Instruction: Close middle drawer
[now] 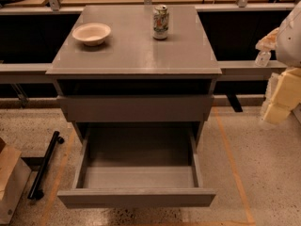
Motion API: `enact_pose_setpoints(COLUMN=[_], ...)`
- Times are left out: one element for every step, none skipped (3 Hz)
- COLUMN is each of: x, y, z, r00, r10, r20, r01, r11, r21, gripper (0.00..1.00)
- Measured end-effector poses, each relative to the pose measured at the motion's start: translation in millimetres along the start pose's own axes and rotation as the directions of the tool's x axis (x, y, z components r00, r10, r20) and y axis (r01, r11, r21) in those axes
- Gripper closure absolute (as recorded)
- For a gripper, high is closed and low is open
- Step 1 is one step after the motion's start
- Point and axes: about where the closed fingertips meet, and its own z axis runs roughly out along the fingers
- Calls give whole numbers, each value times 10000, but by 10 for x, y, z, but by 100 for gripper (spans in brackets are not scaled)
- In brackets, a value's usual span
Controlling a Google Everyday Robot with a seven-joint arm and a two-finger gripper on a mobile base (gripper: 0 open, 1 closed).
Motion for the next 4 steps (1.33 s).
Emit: enact_pose_setpoints(x=[0,-12,76,262], y=[0,-6,25,80], z=[0,-22,131,465], r00=[10000,10000,9998,9992], r10=[0,-9,-110,-198], r20=[0,29,182,335], r01=[0,9,113,215], r11=[10000,10000,9998,9984], r21=[0,99,-156,-530], gripper=[0,16,39,63])
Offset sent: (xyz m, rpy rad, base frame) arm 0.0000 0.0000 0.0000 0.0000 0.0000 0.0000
